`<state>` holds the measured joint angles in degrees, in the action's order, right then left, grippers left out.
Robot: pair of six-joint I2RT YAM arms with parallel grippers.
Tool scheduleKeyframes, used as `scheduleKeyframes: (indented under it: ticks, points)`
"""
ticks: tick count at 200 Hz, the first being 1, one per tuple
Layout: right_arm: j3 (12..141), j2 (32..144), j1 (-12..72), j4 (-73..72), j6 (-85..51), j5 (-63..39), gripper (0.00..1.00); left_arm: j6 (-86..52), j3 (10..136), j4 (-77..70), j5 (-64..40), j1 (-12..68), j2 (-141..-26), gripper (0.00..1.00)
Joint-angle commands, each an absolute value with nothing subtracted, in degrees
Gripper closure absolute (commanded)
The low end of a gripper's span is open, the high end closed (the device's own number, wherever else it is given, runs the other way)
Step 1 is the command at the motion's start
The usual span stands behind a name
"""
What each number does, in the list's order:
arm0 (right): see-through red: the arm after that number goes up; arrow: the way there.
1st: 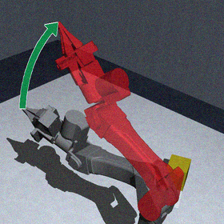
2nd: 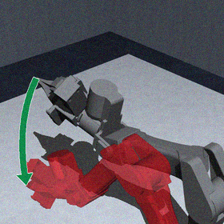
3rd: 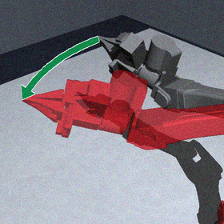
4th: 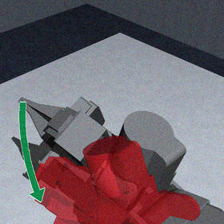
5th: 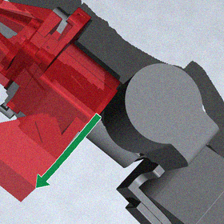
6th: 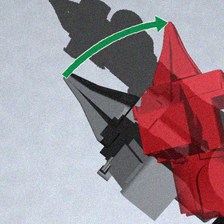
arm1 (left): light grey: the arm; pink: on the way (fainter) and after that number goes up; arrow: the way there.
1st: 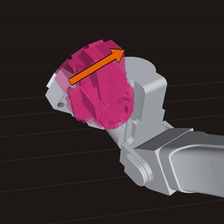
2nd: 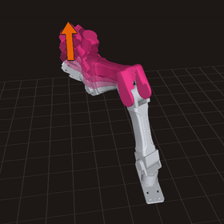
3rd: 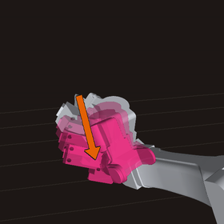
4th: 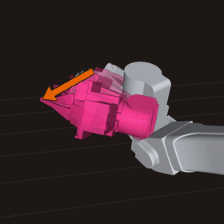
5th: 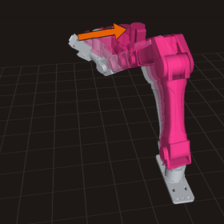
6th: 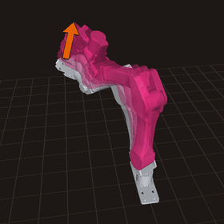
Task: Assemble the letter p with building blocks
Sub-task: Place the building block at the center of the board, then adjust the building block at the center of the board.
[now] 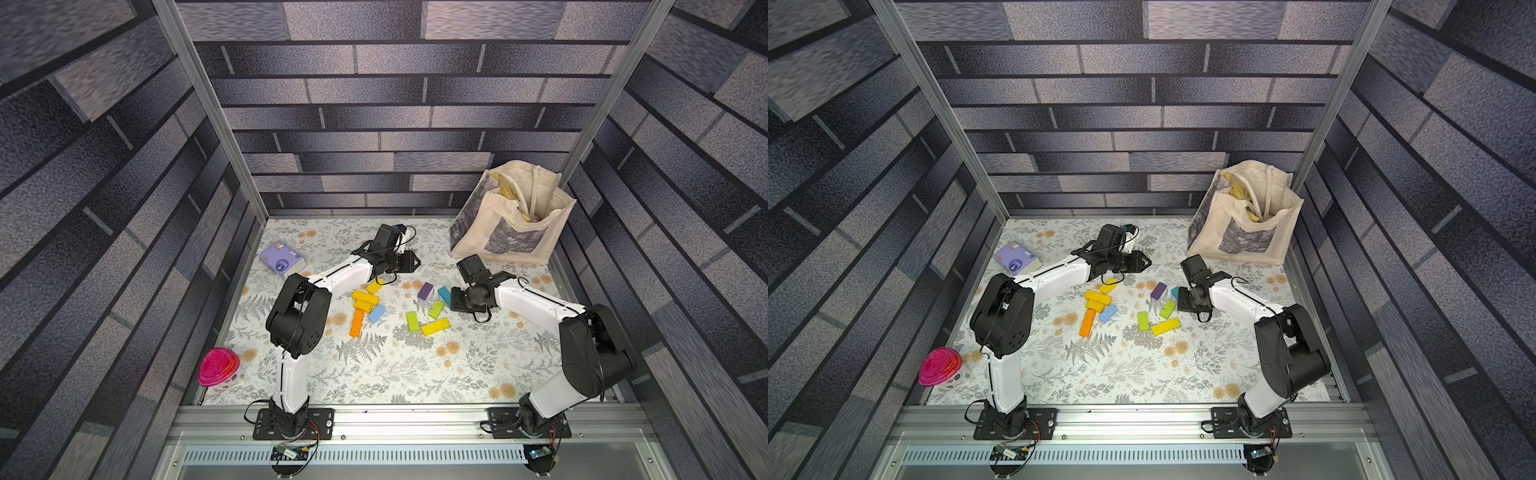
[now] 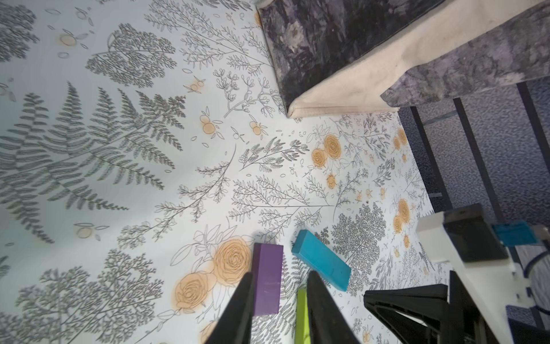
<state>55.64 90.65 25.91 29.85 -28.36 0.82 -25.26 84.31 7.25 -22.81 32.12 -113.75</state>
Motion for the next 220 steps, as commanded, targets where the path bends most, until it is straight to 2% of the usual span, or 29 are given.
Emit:
scheduleKeyframes:
  ticks: [1,42,77,119,158,220]
  points:
    - [53.5,87.9,26.3,28.6,-36.8,3.6,1.00,-22.3,88.6,13.1,-24.7,34.2,-116.1,0.80]
    - [54.0,90.0,25.6,30.3,-38.1,3.7,1.00,-18.8,95.6,19.3,-22.9,38.2,-122.0,1.00]
    - [53.1,92.6,24.0,27.8,-39.6,-1.1,1.00,-16.8,101.7,24.7,-19.2,40.0,-126.8,1.00]
    - [53.7,95.8,23.3,26.4,-39.6,-1.9,1.00,-16.2,106.3,30.0,-15.8,40.1,-131.1,1.00]
    - [55.6,99.2,22.9,27.3,-37.6,-0.9,1.00,-17.4,103.3,25.6,-14.2,39.9,-130.9,1.00]
    - [58.4,102.2,21.9,28.8,-35.9,-0.7,1.00,-19.8,108.2,26.0,-14.2,39.6,-135.9,1.00]
